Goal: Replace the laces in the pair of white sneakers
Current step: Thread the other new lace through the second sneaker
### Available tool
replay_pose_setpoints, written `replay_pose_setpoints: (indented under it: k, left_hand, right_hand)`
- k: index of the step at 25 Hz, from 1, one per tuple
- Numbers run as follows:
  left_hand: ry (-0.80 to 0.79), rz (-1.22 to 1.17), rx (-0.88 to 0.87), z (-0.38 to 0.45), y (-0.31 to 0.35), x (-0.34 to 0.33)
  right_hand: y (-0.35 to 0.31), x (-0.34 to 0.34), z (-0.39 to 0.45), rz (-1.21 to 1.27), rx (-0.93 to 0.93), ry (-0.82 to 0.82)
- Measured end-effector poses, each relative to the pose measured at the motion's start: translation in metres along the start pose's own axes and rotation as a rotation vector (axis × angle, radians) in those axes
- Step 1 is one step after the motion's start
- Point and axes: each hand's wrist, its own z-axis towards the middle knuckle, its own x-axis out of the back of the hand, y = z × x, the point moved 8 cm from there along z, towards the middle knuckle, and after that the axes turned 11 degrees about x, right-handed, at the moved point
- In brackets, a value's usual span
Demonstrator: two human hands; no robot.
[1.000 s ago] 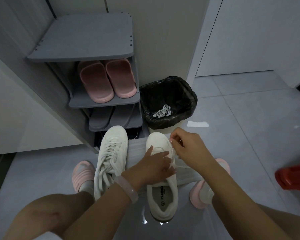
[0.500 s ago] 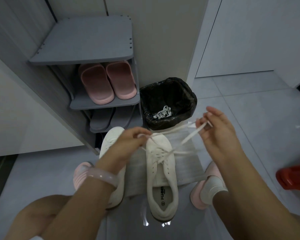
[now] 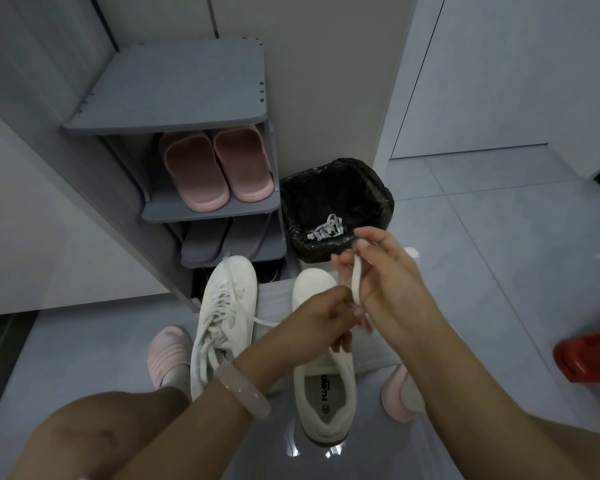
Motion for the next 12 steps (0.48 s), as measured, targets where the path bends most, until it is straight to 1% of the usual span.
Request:
replay_pose_setpoints:
  k: [1,2,4,6,7,9,11,12]
  left_hand:
    - [-0.019,0.028,-0.004,0.0,-0.001,0.002]
    - [-0.006,0.09,0.006,0.001,-0.002,0.009]
    - [0.081,0.242,0.009,0.002,-0.004,0.033]
    - [0.213,0.281,0.015,0.003,-0.007,0.059]
    - [0.285,0.264,0.027,0.003,-0.009,0.069]
    - [0.401,0.199,0.05,0.001,-0.014,0.083]
    - [0.525,0.178,0.059,-0.002,-0.015,0.092]
    - [0.612,0.219,0.06,-0.005,-0.014,0.097]
  right_hand:
    - [-0.002,0.005,0.004,0.069,-0.004,0.048]
    - [-0.008,0.016,0.011,0.14,0.012,0.118]
    - [-0.028,0.045,0.023,0.25,0.064,0.273]
    - [-0.041,0.074,0.029,0.276,0.091,0.4]
    - [-0.039,0.084,0.03,0.255,0.069,0.443]
    - [-0.022,0.09,0.026,0.166,-0.049,0.476]
    - [0.0,0.087,0.019,0.032,-0.183,0.456]
    - [0.009,0.086,0.016,-0.03,-0.23,0.442]
